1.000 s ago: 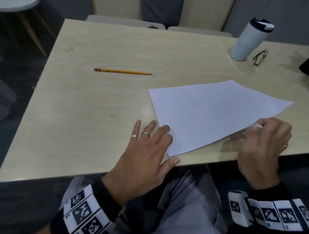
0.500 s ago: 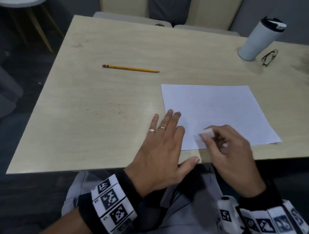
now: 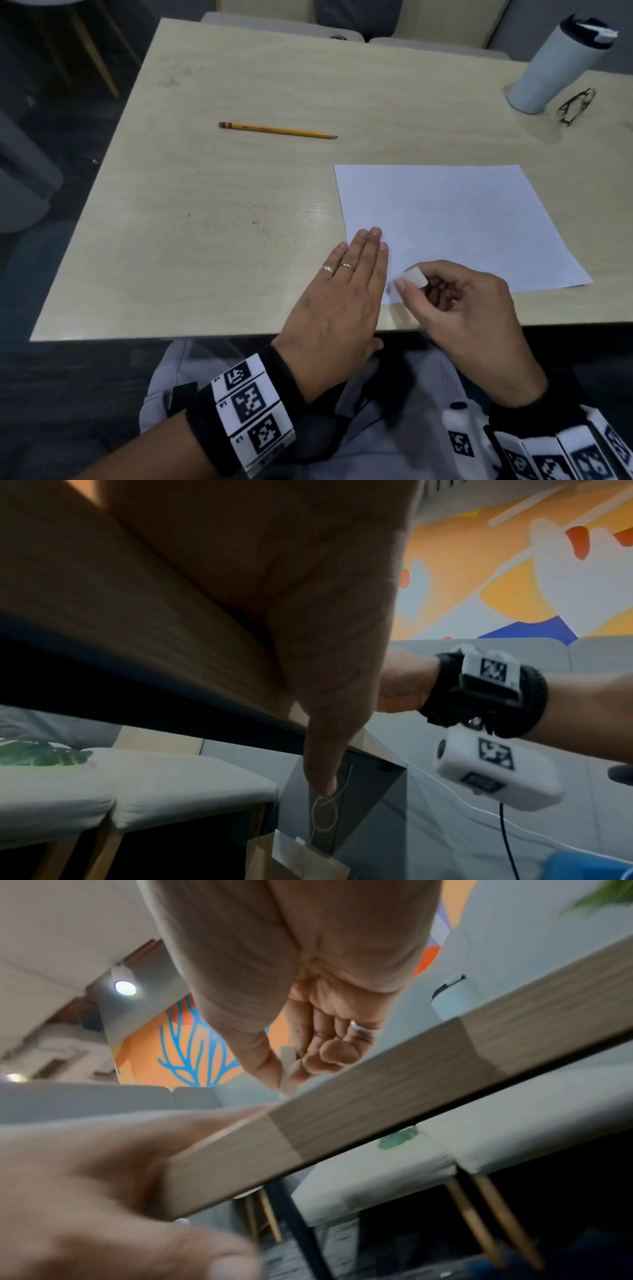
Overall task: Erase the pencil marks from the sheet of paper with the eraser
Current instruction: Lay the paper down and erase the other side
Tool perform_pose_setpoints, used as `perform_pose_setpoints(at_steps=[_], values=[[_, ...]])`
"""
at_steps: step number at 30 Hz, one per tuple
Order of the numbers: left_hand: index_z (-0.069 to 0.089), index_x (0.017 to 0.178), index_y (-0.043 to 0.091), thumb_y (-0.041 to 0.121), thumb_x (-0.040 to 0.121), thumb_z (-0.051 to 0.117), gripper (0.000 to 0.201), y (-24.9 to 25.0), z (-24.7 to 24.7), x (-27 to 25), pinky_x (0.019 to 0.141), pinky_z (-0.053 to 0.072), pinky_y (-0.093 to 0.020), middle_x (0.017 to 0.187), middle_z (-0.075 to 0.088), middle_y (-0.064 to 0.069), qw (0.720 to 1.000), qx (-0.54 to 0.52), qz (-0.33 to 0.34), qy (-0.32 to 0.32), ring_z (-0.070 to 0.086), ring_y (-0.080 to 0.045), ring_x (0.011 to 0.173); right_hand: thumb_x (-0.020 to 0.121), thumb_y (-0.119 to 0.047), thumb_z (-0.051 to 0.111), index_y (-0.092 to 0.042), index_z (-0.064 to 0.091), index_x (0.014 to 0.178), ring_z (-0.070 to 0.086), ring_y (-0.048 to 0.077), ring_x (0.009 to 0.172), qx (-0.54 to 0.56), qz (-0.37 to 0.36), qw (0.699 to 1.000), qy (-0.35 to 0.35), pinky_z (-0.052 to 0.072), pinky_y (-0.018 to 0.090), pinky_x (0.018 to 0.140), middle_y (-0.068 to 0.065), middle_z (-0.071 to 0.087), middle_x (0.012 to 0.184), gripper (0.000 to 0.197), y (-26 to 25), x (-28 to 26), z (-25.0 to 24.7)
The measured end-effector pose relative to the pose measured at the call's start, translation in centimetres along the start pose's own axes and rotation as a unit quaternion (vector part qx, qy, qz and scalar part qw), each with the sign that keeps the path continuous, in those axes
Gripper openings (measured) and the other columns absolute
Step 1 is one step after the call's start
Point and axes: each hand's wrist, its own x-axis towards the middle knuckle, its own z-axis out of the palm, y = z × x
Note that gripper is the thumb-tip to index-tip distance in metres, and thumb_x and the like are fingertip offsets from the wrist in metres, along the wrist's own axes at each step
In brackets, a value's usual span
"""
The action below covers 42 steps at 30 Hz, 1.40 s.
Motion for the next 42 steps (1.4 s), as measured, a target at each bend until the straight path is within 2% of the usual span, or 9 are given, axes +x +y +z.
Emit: perform_pose_setpoints(at_steps=[4,9,15,23,26,30,35,39,42], values=[[-0.014,0.160,-0.009,0.035,0.105,0.031,0.084,0.1,0.4,0.2,0.131,0.002,-0.052,0.169,-0.020,-0.030,1.000,0.008,-0.008,0.027,-0.014,-0.040,0.160,0.094,-0.019,0.079,-0.010,0.073,0.076,0.055,0.025,0.057,-0.019,0.006,1.000,-0.020,0.048,0.038,0.056,0.001,0.060,0.060,0.022,0.0,-0.8,1.0],[-0.022,0.156,-0.011,0.033,0.104,0.036,0.090,0.6,0.4,0.1,0.130,-0.001,-0.053,0.165,-0.028,-0.033,0.999,0.033,-0.005,0.025,-0.019,-0.044,0.158,0.091,-0.019,0.082,-0.013,0.075,0.074,0.057,0.021,0.055,-0.038,0.043,0.997,0.044,0.053,0.040,0.060,0.000,0.063,0.060,0.019,1.0,-0.7,-1.5],[-0.024,0.155,-0.012,0.027,0.101,0.026,0.083,0.7,-0.2,0.3,0.130,-0.007,-0.053,0.164,-0.029,-0.034,0.999,0.053,-0.005,-0.002,-0.020,-0.045,0.157,0.091,-0.013,0.080,-0.007,0.070,0.074,0.046,0.008,0.054,-0.040,0.008,0.999,0.017,0.043,0.032,0.055,0.002,0.055,0.058,0.021,0.7,-0.1,-0.3],[-0.029,0.152,-0.013,0.045,0.107,0.032,0.095,0.4,-0.4,0.3,0.128,-0.013,-0.055,0.160,-0.035,-0.036,0.998,0.059,-0.002,-0.014,-0.024,-0.046,0.156,0.095,-0.018,0.079,-0.020,0.077,0.086,0.061,0.010,0.065,-0.068,-0.032,0.991,0.108,0.048,0.020,0.067,-0.008,0.070,0.076,0.009,1.3,0.7,-1.8],[-0.018,0.157,-0.012,0.060,0.103,0.043,0.109,0.8,-0.6,0.0,0.128,-0.009,-0.057,0.164,-0.028,-0.035,0.999,0.037,-0.013,0.001,-0.020,-0.047,0.157,0.099,-0.022,0.074,-0.021,0.074,0.093,0.065,0.011,0.078,-0.112,-0.029,0.987,0.112,0.052,0.029,0.073,-0.011,0.070,0.085,0.006,2.7,1.1,-1.8],[0.016,0.156,-0.012,0.056,0.090,0.063,0.106,1.4,-0.8,1.1,0.130,0.008,-0.057,0.167,-0.012,-0.037,0.998,-0.027,-0.038,0.038,-0.009,-0.048,0.159,0.099,-0.025,0.074,-0.025,0.073,0.093,0.067,0.012,0.076,-0.082,-0.005,0.991,0.104,0.049,0.019,0.069,-0.011,0.071,0.081,0.007,2.9,0.7,-1.3],[-0.016,0.158,-0.012,0.028,0.102,0.030,0.083,1.3,-0.2,1.1,0.130,0.001,-0.055,0.165,-0.022,-0.036,0.999,0.001,-0.022,0.042,-0.015,-0.047,0.158,0.095,-0.017,0.080,-0.024,0.073,0.092,0.067,0.013,0.068,-0.029,-0.003,0.994,0.108,0.050,0.015,0.066,-0.009,0.072,0.078,0.010,1.8,0.4,-1.0],[-0.023,0.154,-0.013,0.016,0.079,-0.019,0.081,1.5,-0.8,1.0,0.129,-0.007,-0.053,0.162,-0.030,-0.036,1.000,0.008,-0.004,0.005,-0.022,-0.047,0.156,0.091,-0.011,0.081,-0.018,0.072,0.086,0.062,0.016,0.059,-0.027,-0.030,0.999,0.023,0.053,0.028,0.062,-0.002,0.067,0.071,0.012,0.7,-0.1,0.6],[-0.024,0.153,-0.015,0.014,0.086,-0.006,0.075,1.5,-0.6,1.1,0.129,-0.005,-0.054,0.161,-0.030,-0.039,1.000,0.016,-0.004,0.001,-0.021,-0.049,0.155,0.090,-0.008,0.081,-0.017,0.071,0.080,0.056,0.014,0.060,-0.053,-0.039,0.998,0.019,0.047,0.024,0.062,-0.004,0.062,0.068,0.017,1.6,0.1,-0.6]])
